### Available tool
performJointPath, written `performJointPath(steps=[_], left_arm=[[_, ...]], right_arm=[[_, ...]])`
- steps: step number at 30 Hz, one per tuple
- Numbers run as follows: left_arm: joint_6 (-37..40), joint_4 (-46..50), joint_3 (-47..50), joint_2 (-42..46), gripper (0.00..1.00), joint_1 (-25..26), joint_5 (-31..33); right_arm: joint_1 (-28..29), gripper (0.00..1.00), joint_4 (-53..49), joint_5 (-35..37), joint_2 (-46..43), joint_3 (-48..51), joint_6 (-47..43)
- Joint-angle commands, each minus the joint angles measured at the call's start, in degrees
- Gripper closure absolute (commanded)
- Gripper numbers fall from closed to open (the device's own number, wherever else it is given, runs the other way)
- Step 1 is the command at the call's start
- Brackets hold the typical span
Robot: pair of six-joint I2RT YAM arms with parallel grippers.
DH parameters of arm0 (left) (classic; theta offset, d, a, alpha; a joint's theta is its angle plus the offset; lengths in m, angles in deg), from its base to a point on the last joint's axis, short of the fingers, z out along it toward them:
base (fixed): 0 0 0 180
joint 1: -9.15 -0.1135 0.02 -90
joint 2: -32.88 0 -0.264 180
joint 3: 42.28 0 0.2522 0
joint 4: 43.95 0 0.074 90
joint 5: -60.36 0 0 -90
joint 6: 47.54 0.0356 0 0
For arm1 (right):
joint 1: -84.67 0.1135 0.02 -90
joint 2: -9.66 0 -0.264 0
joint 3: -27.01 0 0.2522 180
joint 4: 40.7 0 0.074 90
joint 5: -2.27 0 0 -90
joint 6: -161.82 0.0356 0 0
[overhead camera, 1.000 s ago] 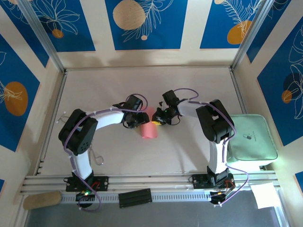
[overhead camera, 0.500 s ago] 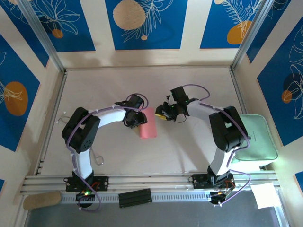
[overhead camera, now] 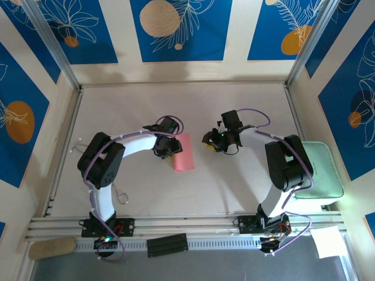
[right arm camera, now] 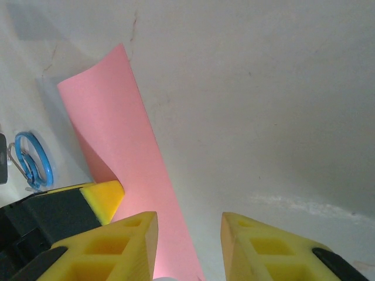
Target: Fold a paper plane with a square sheet of paper (pick it up from the middle)
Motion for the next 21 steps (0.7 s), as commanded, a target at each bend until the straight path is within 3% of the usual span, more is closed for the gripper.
performJointPath(steps=[1,21], left_arm=[[-0.74,7.45,3.46,-6.43,0.51,0.45,2.92],[0.30,7.10,2.48,-8.90,0.50,1.12,1.62]], right_arm=[[0.14,0.65,0.21,-1.66,0.95,0.09,-0.63],[5.04,0.67,2.34,-9.39,6.66,-5.01,-4.12]])
